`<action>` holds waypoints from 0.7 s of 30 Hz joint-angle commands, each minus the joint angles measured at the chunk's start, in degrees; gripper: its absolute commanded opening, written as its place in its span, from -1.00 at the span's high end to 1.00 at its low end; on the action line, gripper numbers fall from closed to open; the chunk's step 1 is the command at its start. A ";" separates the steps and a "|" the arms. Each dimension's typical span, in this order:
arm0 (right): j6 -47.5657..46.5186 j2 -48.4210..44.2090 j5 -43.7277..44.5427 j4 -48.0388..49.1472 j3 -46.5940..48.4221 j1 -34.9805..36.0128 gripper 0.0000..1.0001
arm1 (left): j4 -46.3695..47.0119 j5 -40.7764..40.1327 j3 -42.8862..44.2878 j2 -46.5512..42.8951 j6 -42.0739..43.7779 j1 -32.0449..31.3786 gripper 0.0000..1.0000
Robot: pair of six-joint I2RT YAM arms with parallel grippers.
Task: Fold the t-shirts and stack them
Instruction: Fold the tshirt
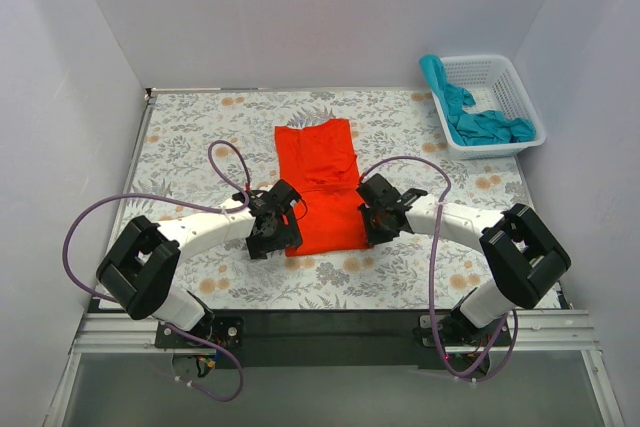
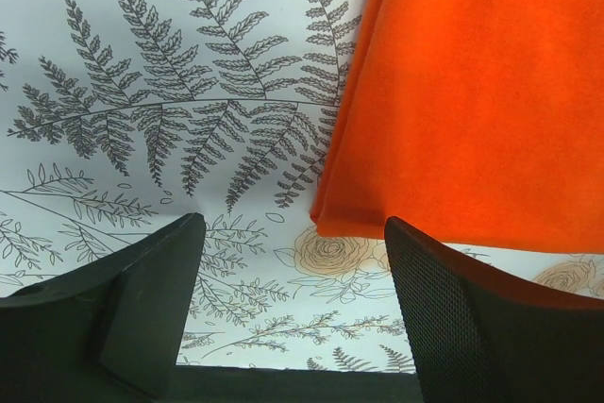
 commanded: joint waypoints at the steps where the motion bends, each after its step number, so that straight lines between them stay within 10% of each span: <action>1: 1.69 3.25 -1.95 0.45 -3.22 0.59 0.63 | -0.10 -1.42 1.70 -0.37 -0.84 -0.32 -0.51; 10: 1.69 1.76 -2.30 0.72 -4.02 0.85 0.97 | 0.51 0.25 2.66 -0.02 -1.72 -0.41 -0.61; 21: 1.34 0.96 -2.21 1.25 -4.64 1.29 0.97 | 0.34 0.60 2.84 1.82 -1.28 -0.58 -0.11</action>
